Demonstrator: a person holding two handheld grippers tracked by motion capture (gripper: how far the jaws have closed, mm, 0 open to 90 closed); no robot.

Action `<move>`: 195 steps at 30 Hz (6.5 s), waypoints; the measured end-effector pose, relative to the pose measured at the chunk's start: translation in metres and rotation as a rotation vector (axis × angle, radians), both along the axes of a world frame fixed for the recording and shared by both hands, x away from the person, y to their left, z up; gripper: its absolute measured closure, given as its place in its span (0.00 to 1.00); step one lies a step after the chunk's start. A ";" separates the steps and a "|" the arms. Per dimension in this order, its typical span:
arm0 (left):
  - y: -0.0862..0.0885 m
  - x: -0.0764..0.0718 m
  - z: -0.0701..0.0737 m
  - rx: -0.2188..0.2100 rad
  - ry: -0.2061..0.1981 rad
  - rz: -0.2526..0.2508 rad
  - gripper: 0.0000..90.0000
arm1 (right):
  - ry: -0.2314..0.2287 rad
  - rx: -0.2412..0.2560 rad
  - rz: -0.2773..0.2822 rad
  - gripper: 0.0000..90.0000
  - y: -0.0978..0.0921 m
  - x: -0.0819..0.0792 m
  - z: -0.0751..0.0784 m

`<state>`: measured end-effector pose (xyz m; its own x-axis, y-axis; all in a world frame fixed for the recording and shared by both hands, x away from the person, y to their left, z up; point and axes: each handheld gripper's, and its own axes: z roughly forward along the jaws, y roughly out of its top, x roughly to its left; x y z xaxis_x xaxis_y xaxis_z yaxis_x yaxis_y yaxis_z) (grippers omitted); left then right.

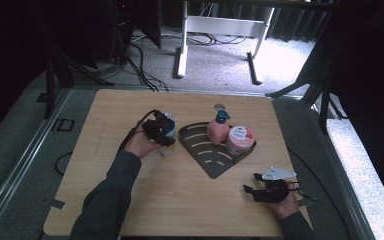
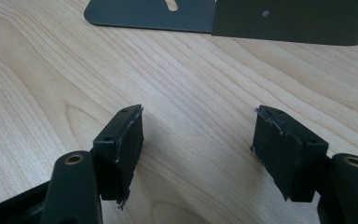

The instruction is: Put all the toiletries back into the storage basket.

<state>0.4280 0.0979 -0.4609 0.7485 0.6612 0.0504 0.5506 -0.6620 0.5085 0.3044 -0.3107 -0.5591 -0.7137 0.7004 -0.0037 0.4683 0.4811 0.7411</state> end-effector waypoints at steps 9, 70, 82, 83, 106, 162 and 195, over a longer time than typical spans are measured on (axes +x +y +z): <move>-0.002 0.002 -0.005 0.018 0.013 -0.005 0.53 | 0.000 0.000 0.000 0.37 0.000 0.000 0.000; -0.004 0.000 0.006 0.006 0.010 0.009 0.61 | 0.000 0.001 0.001 0.37 0.000 0.000 0.000; -0.006 0.000 0.021 0.002 -0.017 0.015 0.61 | 0.000 0.001 0.002 0.37 0.000 0.000 0.000; -0.006 0.000 0.022 -0.004 -0.019 0.017 0.61 | 0.001 0.001 0.001 0.37 0.000 0.000 0.000; -0.012 -0.001 0.037 -0.045 -0.060 0.022 0.61 | 0.001 0.001 0.001 0.37 0.000 0.000 0.000; -0.062 0.033 0.027 -0.075 -0.093 0.029 0.61 | 0.002 0.000 0.005 0.37 0.000 0.001 0.000; -0.081 0.056 0.005 -0.086 -0.078 0.063 0.61 | 0.001 0.000 0.009 0.37 -0.001 0.001 0.000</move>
<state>0.4839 0.0167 -0.4560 0.7013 0.7112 0.0481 0.5463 -0.5796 0.6047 0.3057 -0.3113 -0.5591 -0.7200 0.6940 -0.0029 0.4647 0.4852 0.7407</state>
